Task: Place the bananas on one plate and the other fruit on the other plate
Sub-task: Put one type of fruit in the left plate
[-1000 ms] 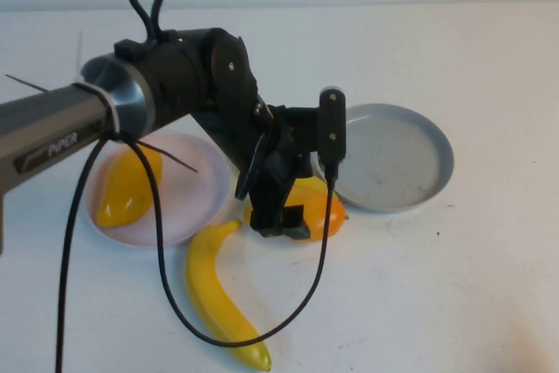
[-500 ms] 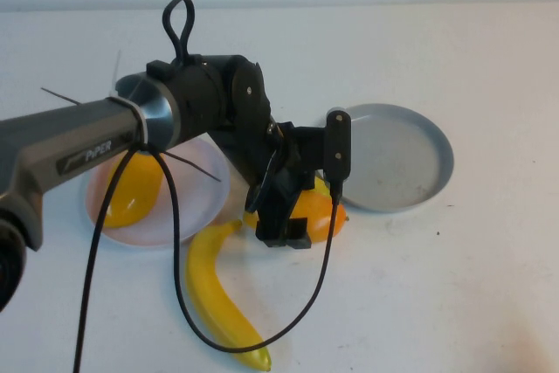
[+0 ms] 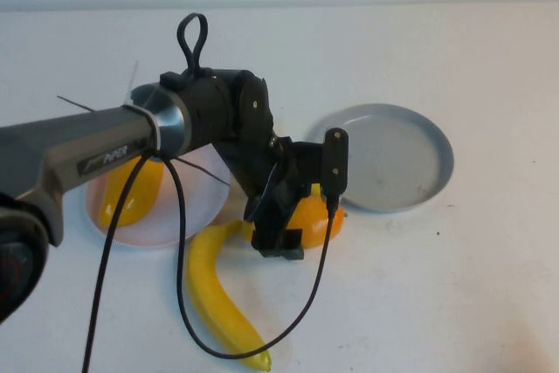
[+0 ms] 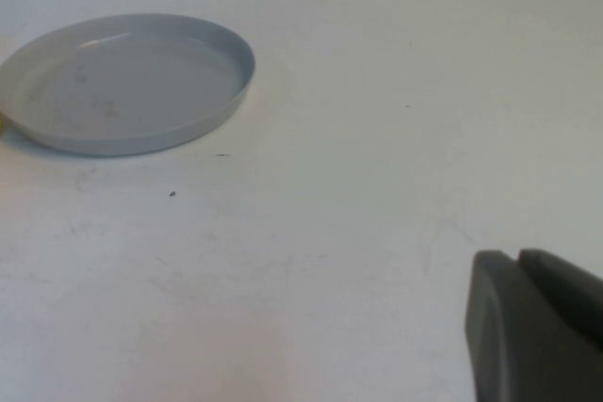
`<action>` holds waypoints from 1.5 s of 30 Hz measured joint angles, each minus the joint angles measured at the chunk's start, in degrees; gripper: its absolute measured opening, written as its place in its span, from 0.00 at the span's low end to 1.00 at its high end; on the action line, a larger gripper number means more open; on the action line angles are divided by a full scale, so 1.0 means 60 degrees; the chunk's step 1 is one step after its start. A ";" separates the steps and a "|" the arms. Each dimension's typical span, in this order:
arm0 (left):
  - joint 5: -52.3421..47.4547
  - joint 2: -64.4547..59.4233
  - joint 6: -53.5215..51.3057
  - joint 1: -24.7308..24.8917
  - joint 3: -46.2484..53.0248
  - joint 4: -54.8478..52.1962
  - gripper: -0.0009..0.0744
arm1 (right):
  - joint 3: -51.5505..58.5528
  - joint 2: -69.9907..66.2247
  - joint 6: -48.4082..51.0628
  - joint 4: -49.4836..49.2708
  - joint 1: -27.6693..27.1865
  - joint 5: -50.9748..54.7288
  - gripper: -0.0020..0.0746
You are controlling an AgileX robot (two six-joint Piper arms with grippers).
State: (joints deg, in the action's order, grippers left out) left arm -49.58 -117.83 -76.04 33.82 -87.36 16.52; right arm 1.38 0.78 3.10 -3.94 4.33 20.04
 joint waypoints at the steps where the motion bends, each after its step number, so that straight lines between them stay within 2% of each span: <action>1: -0.0005 0.0000 0.0000 0.0000 0.0000 -0.0020 0.83 | 0.0000 0.0000 0.0000 0.0000 0.0000 0.0000 0.01; 3: -0.0022 0.0000 0.0069 0.0000 0.0000 -0.0020 0.74 | 0.0000 0.0000 0.0000 0.0000 0.0000 0.0000 0.01; 7: -0.0262 0.0281 0.0836 0.0000 0.0000 -0.0020 0.75 | 0.0000 0.0000 0.0000 0.0000 0.0000 0.0000 0.01; 11: -0.0429 0.0919 0.2404 0.0000 0.0000 -0.0096 0.75 | 0.0000 0.0000 0.0000 0.0000 0.0000 0.0000 0.01; 14: -0.0171 0.1475 0.4257 0.0000 0.0000 -0.0612 0.75 | 0.0000 0.0000 0.0000 0.0000 0.0000 0.0000 0.01; 18: 0.0019 0.1870 0.8305 -0.0061 -0.0016 -0.2350 0.75 | 0.0000 0.0000 0.0000 0.0000 0.0000 0.0000 0.01; 20: -0.0173 0.1851 0.9800 -0.0229 -0.0016 -0.3074 0.75 | 0.0000 0.0000 0.0000 0.0000 0.0000 0.0000 0.01; 23: -0.0382 0.1744 1.0802 -0.0547 -0.0016 -0.3485 0.75 | 0.0000 0.0000 0.0000 0.0000 0.0000 0.0000 0.01; 32: -0.0778 0.1293 1.1504 -0.1240 -0.0016 -0.3617 0.75 | 0.0000 0.0000 0.0000 0.0000 0.0000 0.0000 0.01; 38: -0.0778 0.1025 1.1541 -0.1368 -0.0016 -0.3661 0.75 | 0.0000 0.0000 0.0000 0.0000 0.0000 0.0000 0.01; 45: -0.0800 0.0920 1.1890 -0.1368 -0.0016 -0.3818 0.85 | 0.0000 0.0000 0.0000 0.0000 0.0000 0.0000 0.01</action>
State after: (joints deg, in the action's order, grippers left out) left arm -54.38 -112.31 -4.70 25.61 -87.45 -6.39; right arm 1.38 0.78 3.10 -3.94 4.33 20.04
